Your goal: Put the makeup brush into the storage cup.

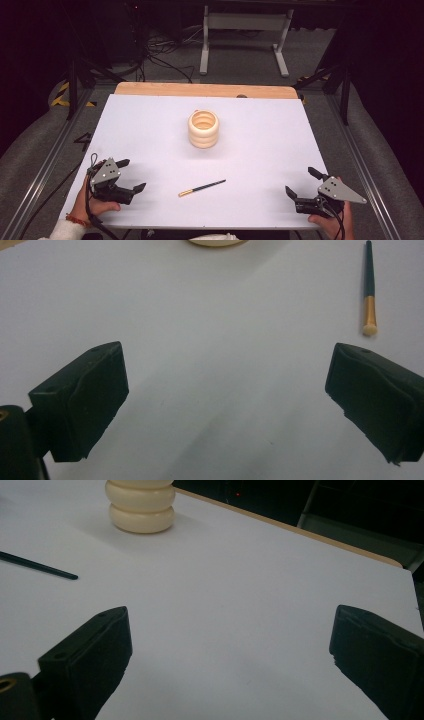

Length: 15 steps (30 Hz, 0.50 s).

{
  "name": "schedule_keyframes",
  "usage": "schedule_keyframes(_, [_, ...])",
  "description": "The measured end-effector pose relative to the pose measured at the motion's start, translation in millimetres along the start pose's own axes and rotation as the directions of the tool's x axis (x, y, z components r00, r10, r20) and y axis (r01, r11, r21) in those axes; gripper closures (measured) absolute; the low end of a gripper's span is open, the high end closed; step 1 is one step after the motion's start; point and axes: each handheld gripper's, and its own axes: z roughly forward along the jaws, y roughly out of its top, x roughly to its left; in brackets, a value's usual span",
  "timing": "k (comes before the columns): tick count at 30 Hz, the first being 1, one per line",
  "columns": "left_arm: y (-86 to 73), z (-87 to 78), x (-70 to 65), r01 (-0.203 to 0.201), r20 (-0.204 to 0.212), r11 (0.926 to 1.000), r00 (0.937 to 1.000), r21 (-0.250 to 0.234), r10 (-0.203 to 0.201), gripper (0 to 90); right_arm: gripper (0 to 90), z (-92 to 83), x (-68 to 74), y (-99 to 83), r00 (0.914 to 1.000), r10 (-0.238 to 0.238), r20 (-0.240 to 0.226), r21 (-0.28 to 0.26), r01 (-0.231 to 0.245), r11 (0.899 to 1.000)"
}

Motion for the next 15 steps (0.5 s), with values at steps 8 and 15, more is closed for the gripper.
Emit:
schedule_keyframes(8, [-0.6, 0.4, -1.8, -0.013, 0.015, 0.9998, 0.9998, 0.012, 0.012, 5.1, 4.7, 1.3, 1.4, 1.2, 0.9999, -0.002, -0.017, 0.008, 0.002, 1.000])
schedule_keyframes(15, [1.2, 2.7, -5.0, -0.022, 0.023, 0.9993, 0.9995, 0.031, 0.021, 6.0, 5.1, 4.1, 3.2, 0.6, 0.9998, -0.014, -0.011, 0.033, 0.014, 0.999])
